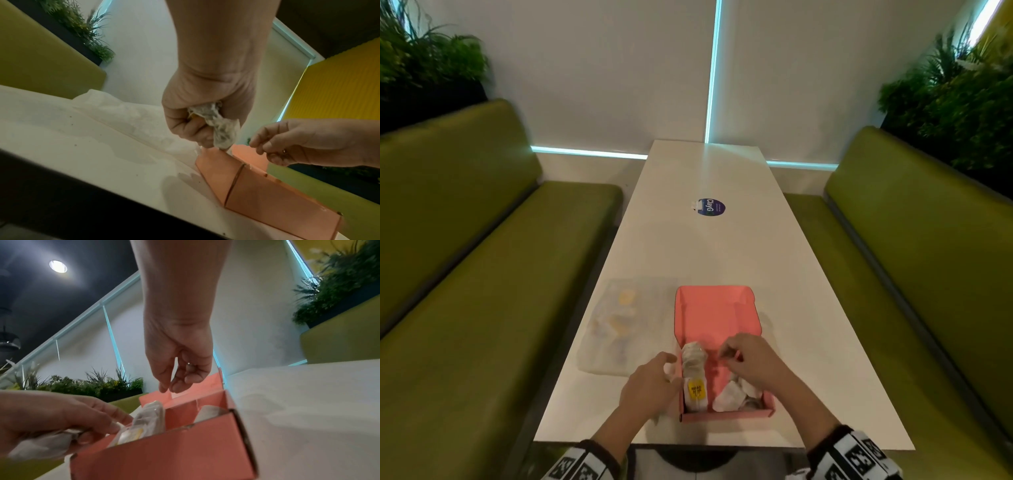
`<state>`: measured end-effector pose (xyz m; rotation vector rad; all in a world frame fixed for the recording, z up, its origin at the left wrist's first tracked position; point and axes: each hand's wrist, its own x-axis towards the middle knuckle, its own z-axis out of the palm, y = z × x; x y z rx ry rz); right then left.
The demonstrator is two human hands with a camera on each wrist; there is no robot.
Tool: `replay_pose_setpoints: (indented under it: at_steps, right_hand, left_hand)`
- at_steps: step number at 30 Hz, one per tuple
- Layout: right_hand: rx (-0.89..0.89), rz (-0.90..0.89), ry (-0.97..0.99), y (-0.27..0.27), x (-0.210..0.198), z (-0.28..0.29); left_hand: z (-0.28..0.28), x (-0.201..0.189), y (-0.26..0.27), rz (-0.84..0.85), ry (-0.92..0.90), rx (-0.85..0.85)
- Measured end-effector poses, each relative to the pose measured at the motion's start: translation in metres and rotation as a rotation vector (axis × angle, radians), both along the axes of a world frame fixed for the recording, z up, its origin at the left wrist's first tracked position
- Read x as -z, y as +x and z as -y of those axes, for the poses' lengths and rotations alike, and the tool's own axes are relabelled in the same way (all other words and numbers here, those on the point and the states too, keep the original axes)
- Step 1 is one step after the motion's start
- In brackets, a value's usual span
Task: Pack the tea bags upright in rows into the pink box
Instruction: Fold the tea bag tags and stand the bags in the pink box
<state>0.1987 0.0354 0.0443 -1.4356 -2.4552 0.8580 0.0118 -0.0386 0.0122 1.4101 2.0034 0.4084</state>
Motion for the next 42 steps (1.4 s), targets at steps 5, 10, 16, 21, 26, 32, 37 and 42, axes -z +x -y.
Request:
replay_pose_setpoints:
  at_steps: [5, 10, 16, 21, 26, 32, 37, 42]
  right_hand:
    - [-0.147, 0.345, 0.085, 0.003, 0.009, 0.012]
    - [-0.189, 0.551, 0.160, -0.007, 0.025, 0.020]
    - [-0.042, 0.224, 0.050, -0.003, 0.003, 0.014]
    - [0.232, -0.461, -0.235, 0.006, -0.024, 0.011]
    - [0.198, -0.621, -0.401, 0.005, -0.043, 0.016]
    - [-0.028, -0.327, -0.183, 0.012, -0.058, 0.012]
    - [0.442, -0.561, 0.028, 0.011, -0.056, -0.002]
    - [0.329, -0.659, -0.207, 0.008, -0.058, 0.006]
  left_hand:
    - [0.002, 0.000, -0.001, -0.004, -0.003, 0.001]
    - [0.001, 0.001, -0.001, -0.019, -0.023, 0.008]
    - [0.003, -0.013, 0.001, -0.075, 0.085, 0.027]
    - [-0.001, -0.042, 0.018, 0.096, 0.233, 0.097]
    - [-0.012, -0.052, 0.027, 0.166, 0.383, 0.068]
    - [-0.014, -0.062, 0.020, 0.057, 0.335, 0.272]
    - [-0.014, -0.071, 0.012, 0.132, 0.411, 0.200]
    - [-0.012, -0.073, 0.011, 0.227, 0.539, 0.119]
